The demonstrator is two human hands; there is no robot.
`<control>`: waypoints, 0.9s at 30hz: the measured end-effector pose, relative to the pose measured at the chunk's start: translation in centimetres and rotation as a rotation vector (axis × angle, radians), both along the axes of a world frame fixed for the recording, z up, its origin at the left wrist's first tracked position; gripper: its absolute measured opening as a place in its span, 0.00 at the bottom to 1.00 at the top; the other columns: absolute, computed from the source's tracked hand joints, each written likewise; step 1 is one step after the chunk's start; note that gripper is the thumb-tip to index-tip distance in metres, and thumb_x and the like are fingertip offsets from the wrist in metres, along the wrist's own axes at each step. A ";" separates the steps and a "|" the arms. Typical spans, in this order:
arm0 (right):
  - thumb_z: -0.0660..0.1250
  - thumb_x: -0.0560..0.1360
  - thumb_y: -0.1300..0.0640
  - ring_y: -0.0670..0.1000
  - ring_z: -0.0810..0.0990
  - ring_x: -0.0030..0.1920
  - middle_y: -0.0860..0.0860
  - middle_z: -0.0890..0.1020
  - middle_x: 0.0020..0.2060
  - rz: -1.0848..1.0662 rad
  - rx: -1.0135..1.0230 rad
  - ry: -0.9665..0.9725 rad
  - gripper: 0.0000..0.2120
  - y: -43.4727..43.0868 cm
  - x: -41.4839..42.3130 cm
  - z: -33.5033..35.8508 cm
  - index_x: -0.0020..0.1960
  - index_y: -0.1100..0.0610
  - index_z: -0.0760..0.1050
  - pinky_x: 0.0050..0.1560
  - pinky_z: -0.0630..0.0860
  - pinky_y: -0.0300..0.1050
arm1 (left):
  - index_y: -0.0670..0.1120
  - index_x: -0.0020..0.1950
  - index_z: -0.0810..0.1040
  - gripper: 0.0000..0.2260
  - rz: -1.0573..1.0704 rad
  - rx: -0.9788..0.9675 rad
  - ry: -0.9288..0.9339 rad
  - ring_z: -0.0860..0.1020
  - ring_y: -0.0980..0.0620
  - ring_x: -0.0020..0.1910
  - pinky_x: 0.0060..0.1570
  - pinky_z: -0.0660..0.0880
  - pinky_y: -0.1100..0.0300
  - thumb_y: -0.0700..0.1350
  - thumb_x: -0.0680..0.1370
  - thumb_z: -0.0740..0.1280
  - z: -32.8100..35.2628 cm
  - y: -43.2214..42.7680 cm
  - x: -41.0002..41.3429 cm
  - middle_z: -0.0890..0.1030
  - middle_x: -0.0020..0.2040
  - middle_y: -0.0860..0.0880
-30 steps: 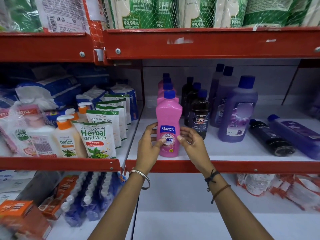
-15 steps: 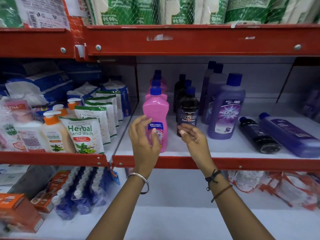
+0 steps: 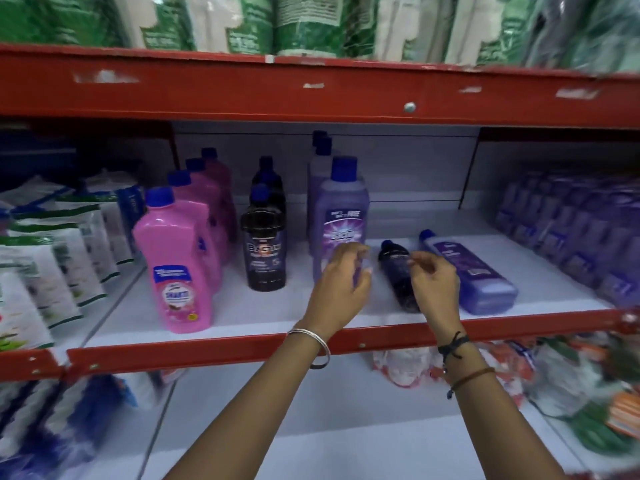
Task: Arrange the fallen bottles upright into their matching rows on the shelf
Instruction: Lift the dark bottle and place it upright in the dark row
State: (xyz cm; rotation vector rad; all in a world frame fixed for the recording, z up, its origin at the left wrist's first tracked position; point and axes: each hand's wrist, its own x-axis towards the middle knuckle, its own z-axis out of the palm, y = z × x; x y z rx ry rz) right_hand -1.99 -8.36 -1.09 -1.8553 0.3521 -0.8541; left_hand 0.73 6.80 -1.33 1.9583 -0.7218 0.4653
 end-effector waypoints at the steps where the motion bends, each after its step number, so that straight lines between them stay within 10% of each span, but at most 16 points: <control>1: 0.63 0.74 0.62 0.54 0.79 0.51 0.58 0.83 0.52 -0.016 -0.016 0.033 0.11 -1.9 0.2 0.1 0.55 0.62 0.79 0.51 0.70 0.40 | 0.46 0.60 0.71 0.12 -0.027 -0.002 0.061 0.76 0.50 0.52 0.54 0.74 0.57 0.43 0.77 0.63 -0.1 -2.3 0.4 0.76 0.55 0.47; 6: 0.57 0.79 0.59 0.66 0.77 0.51 0.67 0.80 0.51 0.016 -0.115 0.229 0.11 -4.9 1.8 -0.2 0.45 0.64 0.74 0.43 0.64 0.44 | 0.41 0.61 0.68 0.12 0.035 0.054 0.230 0.76 0.41 0.56 0.55 0.74 0.50 0.42 0.79 0.58 -1.4 -6.8 1.8 0.78 0.56 0.39; 12: 0.60 0.78 0.54 0.64 0.75 0.59 0.67 0.76 0.59 0.154 -0.132 0.507 0.18 -6.3 3.3 -1.1 0.60 0.67 0.70 0.55 0.71 0.50 | 0.38 0.67 0.62 0.21 0.185 0.172 0.502 0.74 0.35 0.60 0.52 0.71 0.51 0.49 0.80 0.58 -0.8 -10.2 3.4 0.76 0.61 0.35; 20: 0.71 0.70 0.59 0.58 0.82 0.46 0.58 0.84 0.43 0.223 0.071 0.345 0.06 -7.1 1.8 -1.5 0.45 0.58 0.76 0.51 0.79 0.55 | 0.45 0.71 0.58 0.28 0.071 0.008 0.595 0.78 0.47 0.52 0.49 0.72 0.59 0.44 0.75 0.67 -0.6 -9.6 3.2 0.80 0.56 0.44; 27: 0.73 0.66 0.67 0.45 0.80 0.45 0.46 0.81 0.43 0.398 0.179 0.112 0.17 -5.9 -0.6 0.2 0.50 0.53 0.75 0.48 0.76 0.40 | 0.49 0.69 0.65 0.28 0.032 -0.044 0.312 0.78 0.46 0.52 0.54 0.77 0.50 0.42 0.72 0.71 0.0 -7.5 0.6 0.75 0.61 0.48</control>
